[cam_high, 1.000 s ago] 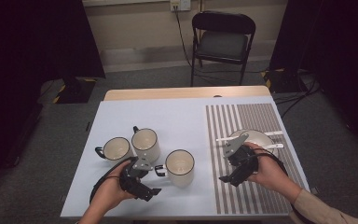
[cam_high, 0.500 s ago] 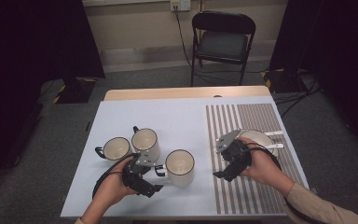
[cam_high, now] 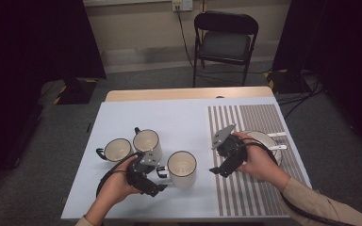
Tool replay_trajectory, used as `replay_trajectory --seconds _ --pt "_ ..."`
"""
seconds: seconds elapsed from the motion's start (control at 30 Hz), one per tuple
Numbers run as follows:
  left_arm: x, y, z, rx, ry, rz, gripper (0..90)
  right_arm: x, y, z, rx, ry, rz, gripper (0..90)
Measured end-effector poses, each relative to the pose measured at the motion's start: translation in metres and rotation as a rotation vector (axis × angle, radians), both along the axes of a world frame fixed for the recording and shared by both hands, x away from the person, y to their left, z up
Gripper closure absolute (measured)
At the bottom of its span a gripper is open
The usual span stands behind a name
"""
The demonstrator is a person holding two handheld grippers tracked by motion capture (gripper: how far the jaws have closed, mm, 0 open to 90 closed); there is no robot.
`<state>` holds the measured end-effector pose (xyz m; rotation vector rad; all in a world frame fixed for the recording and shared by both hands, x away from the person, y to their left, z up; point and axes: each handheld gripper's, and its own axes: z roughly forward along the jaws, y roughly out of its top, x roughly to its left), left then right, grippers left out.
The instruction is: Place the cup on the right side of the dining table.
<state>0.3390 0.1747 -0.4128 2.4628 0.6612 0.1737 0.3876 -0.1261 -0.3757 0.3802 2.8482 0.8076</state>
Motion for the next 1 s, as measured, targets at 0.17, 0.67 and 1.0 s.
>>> replay_trajectory --seconds 0.17,0.67,1.0 --pt "0.001 -0.001 0.001 -0.004 -0.003 0.001 15.4 0.003 0.004 0.003 0.002 -0.003 0.005 13.6" --pt "0.003 -0.001 0.0 -0.001 -0.017 -0.003 15.2 0.013 0.023 0.011 0.003 -0.016 0.006 13.8" --pt "0.004 0.002 -0.002 -0.004 -0.017 -0.001 15.2 0.019 0.036 0.016 0.013 -0.004 -0.008 13.8"
